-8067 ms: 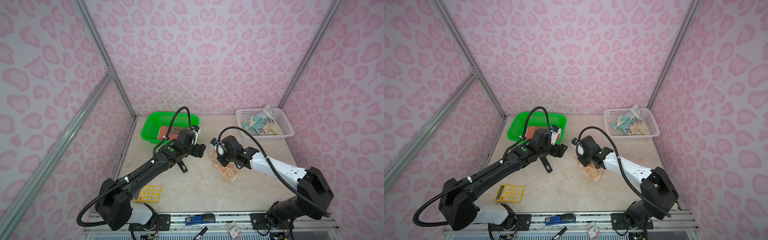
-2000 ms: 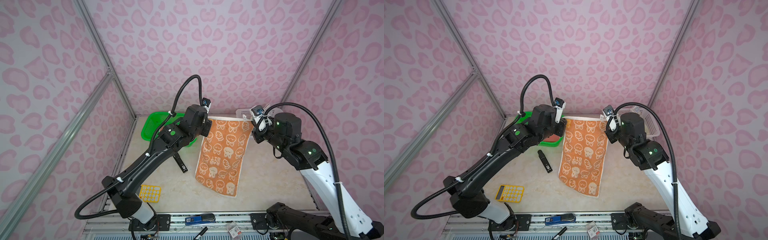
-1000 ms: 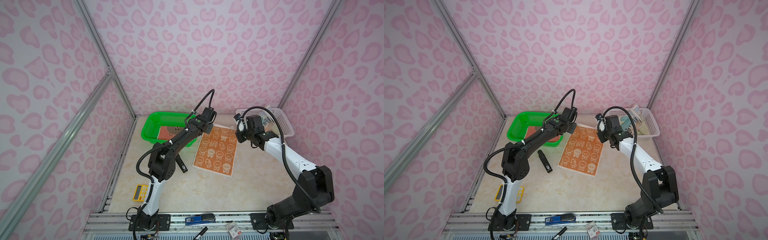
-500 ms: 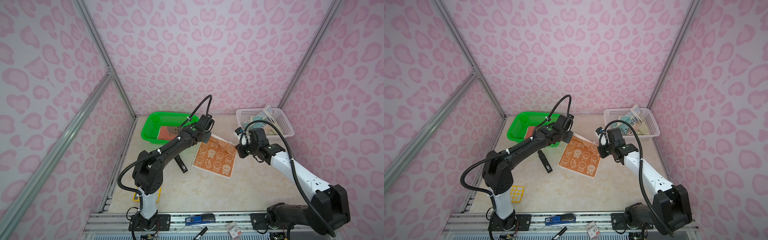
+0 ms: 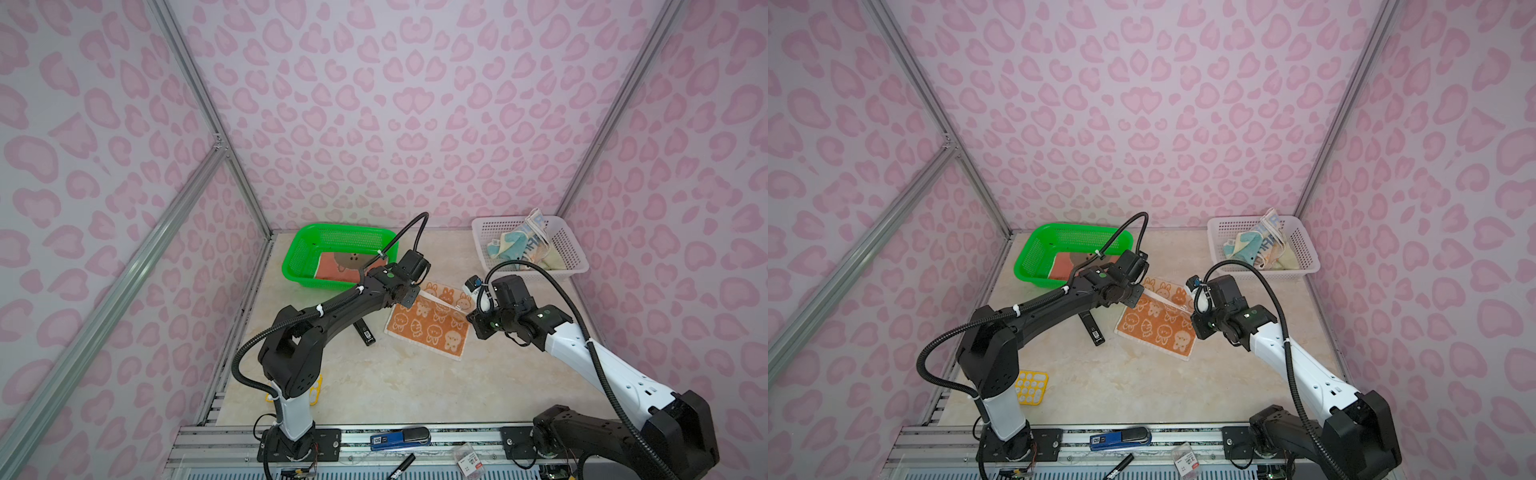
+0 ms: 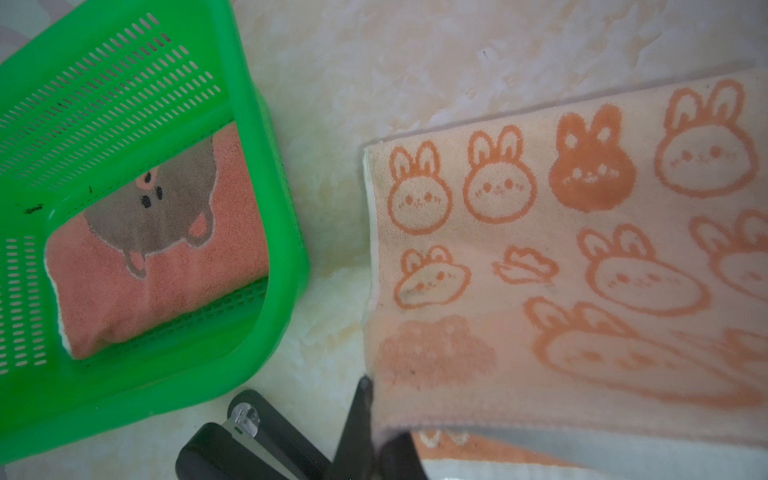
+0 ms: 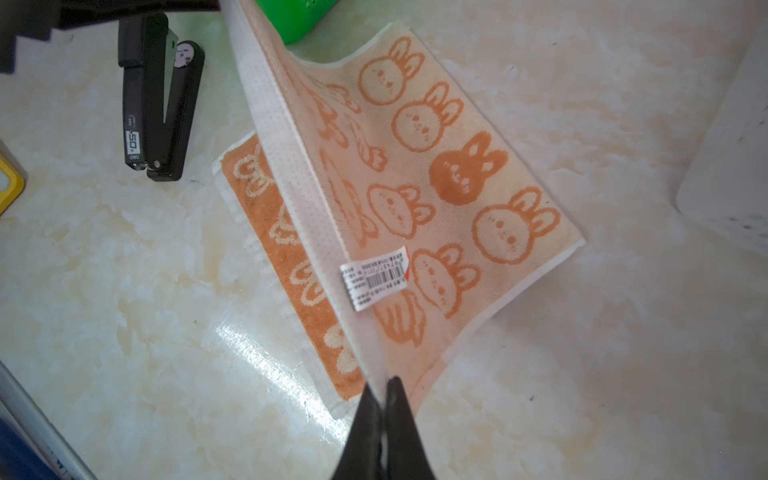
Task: Fold and stack the towels
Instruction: 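Lower the hanging towel flat onto the table with both grippers, then fold the held edge over the towel toward the robot with both grippers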
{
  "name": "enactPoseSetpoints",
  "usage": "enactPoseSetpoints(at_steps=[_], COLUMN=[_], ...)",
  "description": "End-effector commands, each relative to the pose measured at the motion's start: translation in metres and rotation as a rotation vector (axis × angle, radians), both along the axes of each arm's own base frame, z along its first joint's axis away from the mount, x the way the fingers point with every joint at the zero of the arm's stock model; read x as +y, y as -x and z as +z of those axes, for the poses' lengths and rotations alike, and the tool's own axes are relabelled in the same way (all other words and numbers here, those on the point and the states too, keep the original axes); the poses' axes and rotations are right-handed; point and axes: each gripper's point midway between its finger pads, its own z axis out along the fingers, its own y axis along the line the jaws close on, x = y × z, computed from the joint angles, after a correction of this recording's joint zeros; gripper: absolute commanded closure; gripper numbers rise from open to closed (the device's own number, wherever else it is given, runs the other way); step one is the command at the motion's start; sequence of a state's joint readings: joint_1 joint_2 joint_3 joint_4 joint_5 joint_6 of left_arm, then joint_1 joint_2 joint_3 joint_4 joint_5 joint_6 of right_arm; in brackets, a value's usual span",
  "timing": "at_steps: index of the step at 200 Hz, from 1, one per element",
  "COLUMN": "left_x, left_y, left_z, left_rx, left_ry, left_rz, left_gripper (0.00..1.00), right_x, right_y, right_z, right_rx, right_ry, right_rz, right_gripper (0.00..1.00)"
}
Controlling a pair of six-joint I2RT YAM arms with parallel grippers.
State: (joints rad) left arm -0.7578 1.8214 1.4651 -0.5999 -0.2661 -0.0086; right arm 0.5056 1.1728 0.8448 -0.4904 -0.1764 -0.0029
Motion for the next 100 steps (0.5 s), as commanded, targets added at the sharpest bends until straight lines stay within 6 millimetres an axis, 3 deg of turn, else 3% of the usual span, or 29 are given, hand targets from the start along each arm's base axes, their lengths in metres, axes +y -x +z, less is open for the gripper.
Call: enactPoseSetpoints(at_steps=[1, 61, 100], left_x=[0.012, 0.020, 0.022], left_y=[0.010, 0.034, 0.043], left_z=[-0.006, -0.048, -0.063], left_rx=[0.010, 0.090, 0.110], left_ry=[-0.025, -0.061, -0.075], left_rz=[0.035, 0.053, 0.055], left_gripper=[0.98, 0.98, 0.94], right_x=[-0.001, 0.020, 0.031], right_y=[0.014, 0.036, 0.052], right_z=[-0.012, -0.041, -0.062], right_rx=[0.061, 0.162, 0.250], right_ry=[-0.004, -0.017, 0.030], right_rz=[-0.012, 0.016, 0.068], right_gripper=[1.00, 1.00, 1.00])
